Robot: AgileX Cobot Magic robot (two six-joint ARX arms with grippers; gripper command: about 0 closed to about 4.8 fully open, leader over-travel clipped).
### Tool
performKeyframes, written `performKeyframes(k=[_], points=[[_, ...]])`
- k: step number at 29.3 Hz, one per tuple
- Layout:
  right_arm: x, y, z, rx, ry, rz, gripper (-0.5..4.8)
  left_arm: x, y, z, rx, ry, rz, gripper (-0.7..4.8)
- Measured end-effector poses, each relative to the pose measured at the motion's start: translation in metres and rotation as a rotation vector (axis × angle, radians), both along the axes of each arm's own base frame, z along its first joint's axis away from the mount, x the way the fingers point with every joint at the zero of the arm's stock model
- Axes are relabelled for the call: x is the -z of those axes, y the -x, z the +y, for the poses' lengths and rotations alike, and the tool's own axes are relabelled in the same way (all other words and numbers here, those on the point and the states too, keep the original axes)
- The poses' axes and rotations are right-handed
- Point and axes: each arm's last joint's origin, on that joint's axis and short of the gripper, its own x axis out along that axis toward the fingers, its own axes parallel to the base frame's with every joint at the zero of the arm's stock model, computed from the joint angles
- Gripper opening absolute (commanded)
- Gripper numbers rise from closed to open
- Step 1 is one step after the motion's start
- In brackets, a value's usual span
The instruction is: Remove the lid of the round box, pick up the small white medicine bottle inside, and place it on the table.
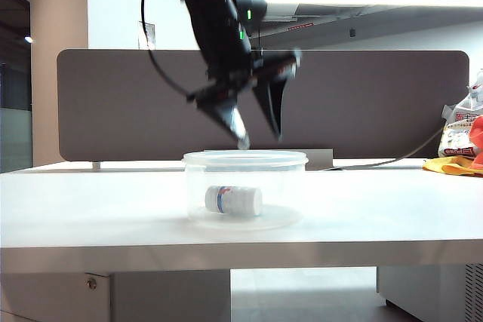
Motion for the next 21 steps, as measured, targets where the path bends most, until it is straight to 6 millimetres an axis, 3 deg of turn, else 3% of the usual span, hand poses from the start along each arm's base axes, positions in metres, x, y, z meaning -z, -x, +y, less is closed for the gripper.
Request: performKeyframes(k=[6, 11, 16, 21], points=[[0.002, -0.003, 0.002, -0.006, -0.002, 0.010, 0.00, -0.038, 0.005, 0.011, 0.010, 0.034, -0.093, 2.86], [0.009, -0.014, 0.008, -0.062, -0.028, 0.038, 0.00, -0.075, 0.013, 0.034, -0.025, 0.068, -0.177, 2.86], [0.031, -0.034, 0.027, -0.116, 0.016, 0.116, 0.01, -0.111, 0.024, 0.064, -0.060, 0.092, -0.239, 2.86], [0.070, -0.064, 0.050, -0.171, 0.087, 0.229, 0.30, -0.141, 0.049, 0.081, -0.041, 0.093, -0.287, 2.86]])
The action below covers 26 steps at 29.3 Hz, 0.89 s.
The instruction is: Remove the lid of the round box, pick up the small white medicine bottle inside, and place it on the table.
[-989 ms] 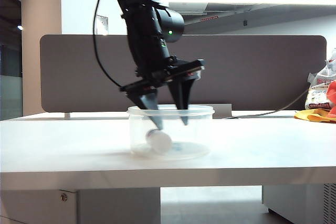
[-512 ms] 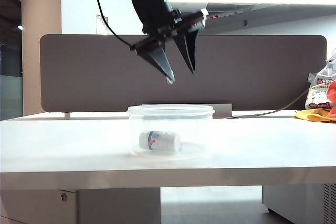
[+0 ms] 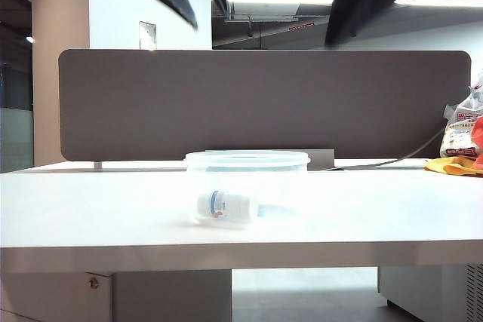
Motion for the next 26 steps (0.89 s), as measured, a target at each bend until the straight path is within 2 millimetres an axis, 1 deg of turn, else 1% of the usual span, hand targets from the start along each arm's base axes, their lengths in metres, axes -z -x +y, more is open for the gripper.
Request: performKeyframes(k=[3, 5, 8, 10, 13, 16, 19, 21, 24, 26], points=[[0.028, -0.016, 0.017, -0.023, 0.049, 0.062, 0.87, -0.017, 0.016, 0.007, 0.016, 0.014, -0.039, 2.86], [0.041, -0.021, 0.027, -0.037, 0.074, 0.088, 1.09, -0.025, 0.025, 0.010, 0.025, 0.020, -0.053, 2.86], [0.054, -0.029, 0.038, -0.050, 0.081, 0.086, 1.09, -0.033, 0.036, 0.016, 0.027, 0.024, -0.053, 2.86], [0.059, -0.032, 0.043, -0.056, 0.081, 0.073, 1.09, -0.038, 0.043, 0.021, 0.034, 0.015, -0.050, 2.86], [0.055, -0.031, 0.052, -0.070, 0.069, 0.016, 1.08, -0.045, 0.054, 0.027, 0.036, 0.014, -0.052, 2.86], [0.046, -0.033, 0.058, -0.078, 0.045, -0.036, 1.08, -0.052, 0.064, 0.033, 0.038, 0.016, -0.055, 2.86], [0.032, -0.035, 0.062, -0.073, 0.032, -0.085, 1.09, -0.056, 0.074, 0.038, 0.038, 0.010, -0.046, 2.86], [0.026, -0.038, 0.063, -0.067, 0.019, -0.111, 1.09, -0.061, 0.083, 0.042, 0.041, 0.015, -0.054, 2.75], [0.026, -0.039, 0.064, -0.065, 0.014, -0.115, 1.09, -0.072, 0.102, 0.040, 0.075, 0.039, -0.087, 2.72], [0.030, -0.042, 0.066, -0.058, 0.014, -0.105, 1.11, -0.080, 0.117, 0.040, 0.104, 0.062, -0.109, 2.72]])
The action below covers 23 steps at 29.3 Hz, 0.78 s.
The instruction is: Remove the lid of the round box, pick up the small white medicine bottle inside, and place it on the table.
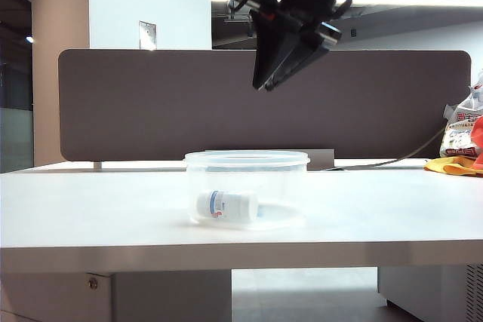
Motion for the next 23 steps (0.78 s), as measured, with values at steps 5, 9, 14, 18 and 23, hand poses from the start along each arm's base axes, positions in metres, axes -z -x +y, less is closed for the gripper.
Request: performKeyframes(k=[5, 9, 14, 18, 23], points=[[0.025, -0.011, 0.007, 0.004, 0.034, 0.057, 2.03, -0.016, 0.034, 0.001, 0.061, 0.040, -0.054, 2.63], [0.042, -0.017, 0.011, 0.006, 0.057, 0.097, 2.12, -0.023, 0.054, -0.001, 0.088, 0.054, -0.083, 2.63], [0.060, -0.024, 0.014, 0.010, 0.082, 0.138, 2.13, -0.033, 0.081, 0.004, 0.120, 0.099, -0.107, 2.63], [0.069, -0.026, 0.017, -0.011, 0.045, 0.194, 2.29, -0.036, 0.088, 0.010, 0.106, 0.107, -0.127, 2.63], [0.077, -0.022, 0.023, -0.029, 0.049, 0.243, 2.71, -0.037, 0.090, 0.011, 0.084, 0.119, -0.119, 2.63]])
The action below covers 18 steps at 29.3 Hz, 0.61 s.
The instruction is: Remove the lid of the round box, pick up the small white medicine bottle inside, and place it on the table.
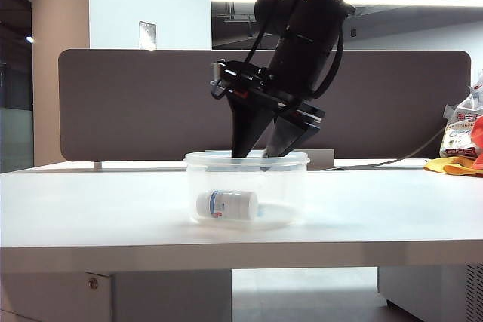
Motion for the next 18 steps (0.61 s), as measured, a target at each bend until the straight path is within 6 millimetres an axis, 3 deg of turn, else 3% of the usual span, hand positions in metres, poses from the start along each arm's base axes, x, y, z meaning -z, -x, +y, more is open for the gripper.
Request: performKeyframes(k=[10, 18], points=[[0.002, 0.010, 0.014, -0.040, 0.012, 0.009, 2.71, 0.000, -0.001, 0.000, -0.006, -0.001, 0.001, 2.63], [0.026, 0.006, 0.017, -0.036, 0.075, 0.058, 2.71, 0.000, 0.000, 0.000, -0.006, 0.001, 0.000, 2.63]])
